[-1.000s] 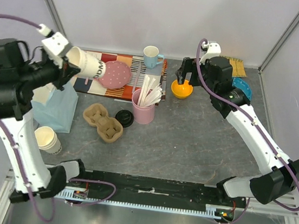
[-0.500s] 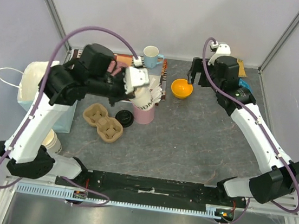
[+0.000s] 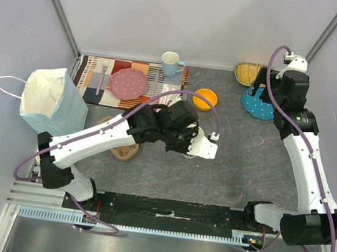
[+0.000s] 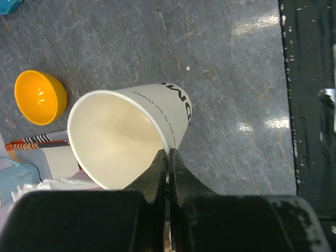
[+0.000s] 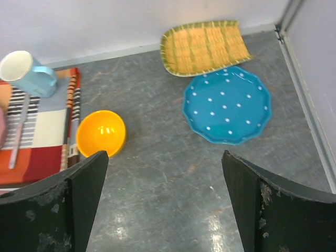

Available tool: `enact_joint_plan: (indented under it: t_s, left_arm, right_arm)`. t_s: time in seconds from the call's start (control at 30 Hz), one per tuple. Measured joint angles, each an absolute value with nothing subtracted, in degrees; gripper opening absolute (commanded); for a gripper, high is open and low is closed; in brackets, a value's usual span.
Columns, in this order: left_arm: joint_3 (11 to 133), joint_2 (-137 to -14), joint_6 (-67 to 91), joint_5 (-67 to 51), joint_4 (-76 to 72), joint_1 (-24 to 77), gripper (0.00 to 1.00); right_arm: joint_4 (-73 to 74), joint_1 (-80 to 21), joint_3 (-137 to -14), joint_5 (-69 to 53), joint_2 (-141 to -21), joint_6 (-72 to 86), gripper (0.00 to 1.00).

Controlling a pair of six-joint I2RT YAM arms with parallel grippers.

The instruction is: Pack the takeout coffee

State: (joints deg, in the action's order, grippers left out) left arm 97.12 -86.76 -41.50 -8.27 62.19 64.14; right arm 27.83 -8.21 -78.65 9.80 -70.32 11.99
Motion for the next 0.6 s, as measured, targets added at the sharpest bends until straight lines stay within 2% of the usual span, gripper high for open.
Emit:
enact_joint_plan:
  t_s: [0.33,0.6]
  left_arm:
    - [81.5,-89.6,-45.0,-6.9,43.2,65.2,0.02]
    - [76.3,-93.8,-45.1,-5.6,34.2,65.3,0.02]
  right_arm:
    - [29.4,-3.8,-76.0,9.1,-70.2,11.3,0.98]
    - [29.2,-2.7,-75.8,8.4,-70.3,10.6,0.98]
